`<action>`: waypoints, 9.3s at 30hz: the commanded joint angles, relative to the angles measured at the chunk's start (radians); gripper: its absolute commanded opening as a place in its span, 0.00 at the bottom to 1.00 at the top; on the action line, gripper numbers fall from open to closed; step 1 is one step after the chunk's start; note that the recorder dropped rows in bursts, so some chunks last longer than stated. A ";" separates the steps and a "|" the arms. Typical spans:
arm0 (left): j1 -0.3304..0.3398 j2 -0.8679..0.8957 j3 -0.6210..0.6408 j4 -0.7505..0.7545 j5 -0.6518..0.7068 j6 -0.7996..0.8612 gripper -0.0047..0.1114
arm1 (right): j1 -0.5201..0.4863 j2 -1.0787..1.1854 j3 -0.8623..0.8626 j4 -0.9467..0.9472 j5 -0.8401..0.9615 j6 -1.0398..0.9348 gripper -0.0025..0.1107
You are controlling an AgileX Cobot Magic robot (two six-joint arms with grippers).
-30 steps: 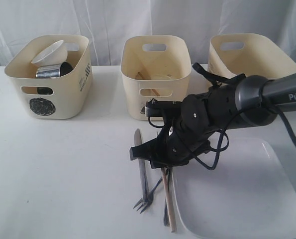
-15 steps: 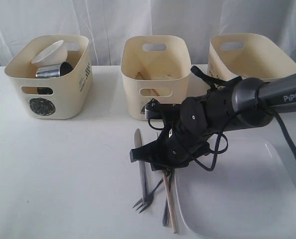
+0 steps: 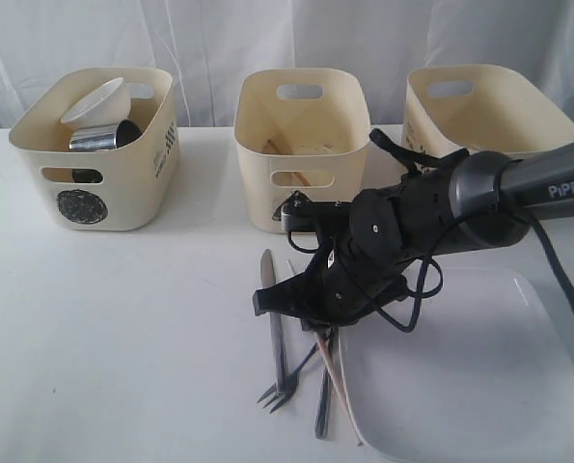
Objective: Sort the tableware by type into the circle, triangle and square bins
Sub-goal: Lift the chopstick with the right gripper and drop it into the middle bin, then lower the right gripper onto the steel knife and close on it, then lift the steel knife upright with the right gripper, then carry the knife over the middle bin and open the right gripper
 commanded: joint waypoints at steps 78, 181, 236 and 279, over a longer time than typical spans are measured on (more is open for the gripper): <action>-0.001 -0.005 0.004 -0.007 0.004 -0.001 0.40 | -0.149 0.006 -0.461 -0.011 -0.267 -0.343 0.40; -0.001 -0.005 0.004 -0.007 0.004 -0.001 0.40 | 0.082 -0.021 -0.202 0.050 0.247 -0.056 0.03; -0.001 -0.005 0.004 -0.007 0.004 -0.001 0.40 | 0.179 0.172 -0.370 -0.154 0.481 -0.107 0.34; -0.001 -0.005 0.004 -0.007 0.004 -0.001 0.40 | 0.059 -0.238 -0.214 -0.155 0.054 -0.104 0.02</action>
